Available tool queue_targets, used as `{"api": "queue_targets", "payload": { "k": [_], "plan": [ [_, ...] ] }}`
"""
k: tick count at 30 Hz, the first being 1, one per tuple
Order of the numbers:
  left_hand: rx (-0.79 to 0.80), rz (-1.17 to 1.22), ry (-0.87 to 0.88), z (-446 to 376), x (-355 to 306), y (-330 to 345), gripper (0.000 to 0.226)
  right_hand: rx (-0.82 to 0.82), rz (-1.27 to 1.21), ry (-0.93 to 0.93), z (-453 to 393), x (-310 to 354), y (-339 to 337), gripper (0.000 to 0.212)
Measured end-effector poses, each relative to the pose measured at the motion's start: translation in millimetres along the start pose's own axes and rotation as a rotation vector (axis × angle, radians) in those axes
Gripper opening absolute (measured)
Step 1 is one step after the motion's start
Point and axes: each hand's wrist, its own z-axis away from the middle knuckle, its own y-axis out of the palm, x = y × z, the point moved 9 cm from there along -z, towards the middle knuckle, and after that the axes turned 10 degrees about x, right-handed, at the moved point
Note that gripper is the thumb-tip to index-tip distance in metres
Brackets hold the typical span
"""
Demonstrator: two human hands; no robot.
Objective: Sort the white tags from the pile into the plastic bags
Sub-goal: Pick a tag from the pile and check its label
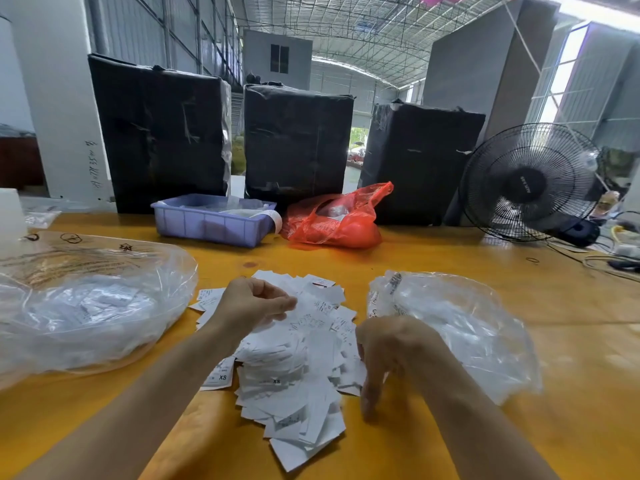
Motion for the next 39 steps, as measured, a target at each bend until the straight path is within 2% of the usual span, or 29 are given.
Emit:
{"api": "queue_targets", "payload": {
  "k": [5,9,11,16,18,21,23,25,28,32,35,37,39],
  "plan": [
    [0.014,0.026,-0.004,1,0,2,0.012,-0.095,-0.081,-0.034,-4,-1,-8,0.022],
    [0.025,0.034,-0.010,3,0,5,0.010,-0.094,0.010,-0.021,-6,9,-6,0.035],
    [0.025,0.031,-0.015,3,-1,5,0.010,-0.102,0.112,-0.032,-9,23,-3,0.034],
    [0.015,0.037,-0.020,6,-1,3,0.011,-0.281,0.209,-0.017,-19,40,-7,0.037],
    [0.012,0.043,-0.023,6,-1,2,0.010,-0.251,0.194,-0.039,-15,36,-8,0.038],
    [0.011,0.040,-0.026,6,-1,1,0.009,-0.109,0.146,-0.060,-7,31,-4,0.037],
    [0.012,0.030,-0.027,6,-1,2,0.010,-0.078,0.192,-0.052,-9,38,1,0.038],
    [0.013,0.023,-0.029,6,-1,3,0.011,-0.123,0.230,-0.034,-19,46,3,0.039],
    [0.009,0.028,-0.032,5,0,1,0.011,-0.256,0.161,-0.039,-21,44,-5,0.038],
    [0.015,0.033,-0.032,4,1,1,0.011,-0.392,-0.031,-0.020,-14,10,-25,0.038],
    [0.014,0.049,-0.034,4,2,1,0.011,-0.603,-0.321,-0.058,-9,-16,-45,0.019],
    [0.016,0.078,-0.040,4,4,1,0.012,-0.700,-0.807,-0.232,-5,-31,-50,0.013],
    [0.024,0.103,-0.056,4,5,2,0.017,-0.526,-1.378,-0.509,-10,-27,-44,0.019]
  ]
}}
